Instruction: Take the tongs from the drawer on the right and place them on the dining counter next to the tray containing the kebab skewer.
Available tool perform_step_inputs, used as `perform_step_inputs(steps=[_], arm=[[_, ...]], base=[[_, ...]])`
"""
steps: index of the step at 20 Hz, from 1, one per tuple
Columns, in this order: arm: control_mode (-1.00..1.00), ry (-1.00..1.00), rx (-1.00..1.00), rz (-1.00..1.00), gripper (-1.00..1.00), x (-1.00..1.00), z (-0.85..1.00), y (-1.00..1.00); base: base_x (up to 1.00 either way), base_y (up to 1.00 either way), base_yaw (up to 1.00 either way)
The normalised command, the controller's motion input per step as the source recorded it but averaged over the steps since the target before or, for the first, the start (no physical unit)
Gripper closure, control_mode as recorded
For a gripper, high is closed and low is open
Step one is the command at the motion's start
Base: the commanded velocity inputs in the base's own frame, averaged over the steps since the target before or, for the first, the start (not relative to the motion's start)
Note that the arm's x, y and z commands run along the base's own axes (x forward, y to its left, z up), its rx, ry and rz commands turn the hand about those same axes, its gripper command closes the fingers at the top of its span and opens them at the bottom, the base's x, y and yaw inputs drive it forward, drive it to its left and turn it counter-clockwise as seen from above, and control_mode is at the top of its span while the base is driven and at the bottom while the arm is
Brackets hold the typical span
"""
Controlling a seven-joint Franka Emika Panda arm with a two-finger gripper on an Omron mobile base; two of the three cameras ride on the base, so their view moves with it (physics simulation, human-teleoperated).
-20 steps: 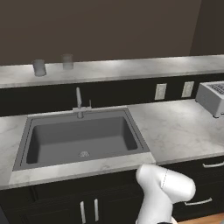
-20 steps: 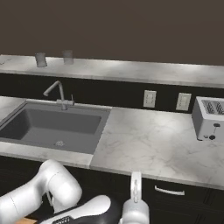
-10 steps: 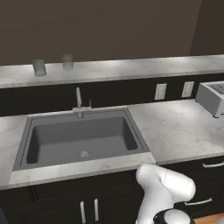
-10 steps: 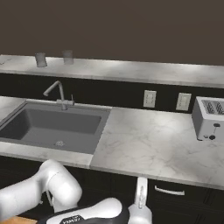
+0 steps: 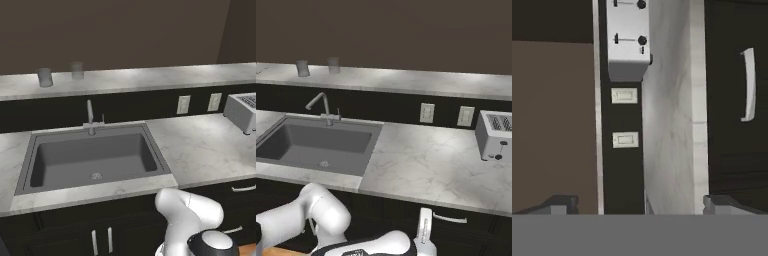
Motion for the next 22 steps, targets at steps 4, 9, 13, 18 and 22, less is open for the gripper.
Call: perform_step_inputs(steps=[4, 9, 13, 18, 22], arm=[[-1.0, -0.09, -0.09, 0.0, -1.0, 0.19, -0.19, -0.17], [-1.0, -0.08, -0.17, 0.0, -1.0, 0.31, -0.39, 0.0], [-1.0, 0.0, -0.01, 0.05, -1.0, 0.22, -0.33, -0.03], [-1.0, 0.0, 0.0, 0.05, -1.0, 0.17, -0.26, -0.06], [-1.0, -0.02, -0.01, 0.09, -1.0, 0.08, -0.4, -0.22]], base=[[0.0, 0.0, 0.0], [0.0, 0.0, 0.0], [0.0, 0.0, 0.0], [0.0, 0.0, 0.0], [0.0, 0.0, 0.0]])
